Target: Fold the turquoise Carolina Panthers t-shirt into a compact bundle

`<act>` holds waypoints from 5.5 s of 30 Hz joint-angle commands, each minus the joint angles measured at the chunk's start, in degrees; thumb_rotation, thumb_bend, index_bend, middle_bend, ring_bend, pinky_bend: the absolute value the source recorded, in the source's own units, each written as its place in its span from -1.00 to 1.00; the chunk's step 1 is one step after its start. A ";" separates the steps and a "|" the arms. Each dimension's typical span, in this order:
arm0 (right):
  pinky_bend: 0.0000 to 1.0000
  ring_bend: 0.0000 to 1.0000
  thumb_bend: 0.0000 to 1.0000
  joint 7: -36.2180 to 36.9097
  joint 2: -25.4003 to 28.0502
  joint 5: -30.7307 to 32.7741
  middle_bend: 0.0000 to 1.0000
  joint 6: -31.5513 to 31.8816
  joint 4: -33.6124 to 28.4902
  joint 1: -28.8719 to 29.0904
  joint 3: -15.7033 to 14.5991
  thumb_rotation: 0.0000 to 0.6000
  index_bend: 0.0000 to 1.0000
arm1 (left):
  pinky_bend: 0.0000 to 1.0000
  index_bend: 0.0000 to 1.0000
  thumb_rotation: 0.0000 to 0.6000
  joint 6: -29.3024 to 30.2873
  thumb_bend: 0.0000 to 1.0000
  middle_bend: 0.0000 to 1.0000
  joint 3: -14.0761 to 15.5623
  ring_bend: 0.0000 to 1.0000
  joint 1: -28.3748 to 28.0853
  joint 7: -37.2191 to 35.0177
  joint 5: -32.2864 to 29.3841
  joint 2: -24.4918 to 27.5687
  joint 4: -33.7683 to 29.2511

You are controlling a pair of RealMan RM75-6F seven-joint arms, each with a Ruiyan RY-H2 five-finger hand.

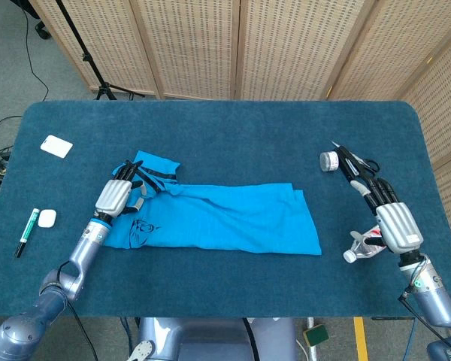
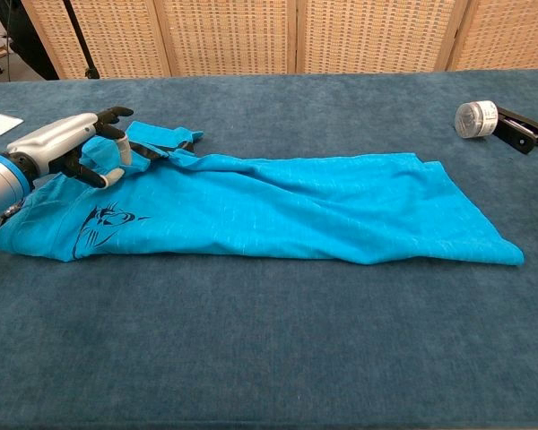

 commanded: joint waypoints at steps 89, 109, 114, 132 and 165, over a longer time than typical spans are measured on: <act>-1.00 -1.00 -0.94 -8.40 -1.79 -3.61 -1.00 1.14 -0.28 0.30 -1.63 1.00 -0.87 | -1.00 -1.00 1.00 12.03 -1.00 -1.00 -4.46 -1.00 5.92 28.60 -11.61 37.44 -51.20; -1.00 -1.00 -0.89 -27.39 -7.68 -7.95 -1.00 -5.36 -3.52 4.14 -4.61 1.00 -0.81 | -1.00 -1.00 1.00 26.58 -0.97 -1.00 -3.92 -1.00 23.63 44.71 -22.52 51.77 -79.90; -1.00 -1.00 -0.87 -33.20 -10.91 -7.51 -1.00 -8.22 -3.22 5.19 -4.93 1.00 -0.81 | -1.00 -1.00 1.00 26.78 -0.96 -1.00 -4.21 -1.00 25.31 42.58 -21.04 53.85 -81.46; -1.00 -1.00 -0.74 -36.36 -18.44 -10.06 -0.86 -8.88 6.87 8.15 -5.57 1.00 -0.52 | -1.00 -1.00 1.00 24.37 -0.93 -1.00 -5.67 -1.00 26.97 38.97 -19.01 55.40 -81.07; -1.00 -1.00 -0.64 -34.60 -22.52 -7.98 -0.86 -8.84 13.82 7.97 -6.52 1.00 -0.52 | -1.00 -1.00 1.00 21.74 -0.92 -1.00 -7.35 -1.00 27.69 39.10 -18.16 55.06 -80.74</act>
